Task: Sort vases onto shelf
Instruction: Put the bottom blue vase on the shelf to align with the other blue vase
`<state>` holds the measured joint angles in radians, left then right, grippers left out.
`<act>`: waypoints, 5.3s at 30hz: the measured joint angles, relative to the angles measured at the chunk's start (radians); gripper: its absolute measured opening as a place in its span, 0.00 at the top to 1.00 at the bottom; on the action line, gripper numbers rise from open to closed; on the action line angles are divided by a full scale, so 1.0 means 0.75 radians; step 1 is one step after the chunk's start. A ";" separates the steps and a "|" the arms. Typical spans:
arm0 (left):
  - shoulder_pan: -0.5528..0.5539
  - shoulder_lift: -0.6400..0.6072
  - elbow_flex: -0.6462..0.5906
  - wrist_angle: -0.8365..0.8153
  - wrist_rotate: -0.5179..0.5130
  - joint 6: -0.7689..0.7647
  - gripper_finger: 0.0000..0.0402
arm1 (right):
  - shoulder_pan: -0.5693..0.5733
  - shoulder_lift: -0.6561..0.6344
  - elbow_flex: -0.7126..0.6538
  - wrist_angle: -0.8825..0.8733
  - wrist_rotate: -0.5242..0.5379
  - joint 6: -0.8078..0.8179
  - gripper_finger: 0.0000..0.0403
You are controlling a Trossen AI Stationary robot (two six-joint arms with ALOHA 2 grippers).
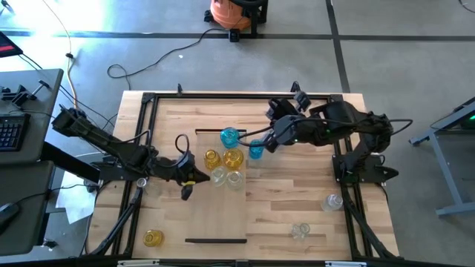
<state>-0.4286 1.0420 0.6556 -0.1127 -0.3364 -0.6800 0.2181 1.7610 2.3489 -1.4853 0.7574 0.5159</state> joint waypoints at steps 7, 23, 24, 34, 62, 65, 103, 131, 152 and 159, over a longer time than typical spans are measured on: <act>0.000 0.000 0.000 -0.076 -0.032 0.000 1.00 | 0.040 -0.022 0.001 0.000 0.033 0.011 1.00; 0.004 0.000 0.000 -0.070 -0.095 0.011 1.00 | 0.062 -0.022 0.001 0.001 0.038 0.049 1.00; 0.004 0.000 0.000 -0.057 -0.095 0.012 1.00 | 0.062 -0.022 0.001 0.000 0.038 0.050 1.00; 0.004 -0.001 0.000 0.019 -0.080 0.010 1.00 | 0.062 -0.022 0.001 0.001 0.051 0.045 1.00; 0.003 -0.001 0.000 0.126 0.061 0.004 1.00 | 0.062 -0.022 0.000 0.001 0.056 0.045 1.00; 0.003 -0.001 0.000 0.144 0.073 0.003 1.00 | 0.062 -0.022 0.001 0.001 0.058 0.037 1.00; 0.117 -0.752 0.361 -0.915 -0.902 0.280 1.00 | -0.229 -0.569 -0.267 -0.114 0.399 0.109 1.00; 0.231 -0.741 0.360 -0.921 -0.821 0.274 1.00 | -0.459 -0.637 -0.578 -0.078 -0.005 -0.031 1.00; 0.231 -0.740 0.360 -0.921 -0.811 0.316 1.00 | -0.459 -0.637 -0.578 -0.079 -0.534 -0.032 1.00; 0.231 -0.740 0.360 -0.922 -0.811 0.315 1.00 | -0.459 -0.637 -0.578 -0.079 -0.534 -0.033 1.00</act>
<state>-0.2554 0.4870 0.9257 -0.8040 -0.9443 -0.4436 -0.1265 1.2831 1.9156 -1.5444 0.3566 0.4912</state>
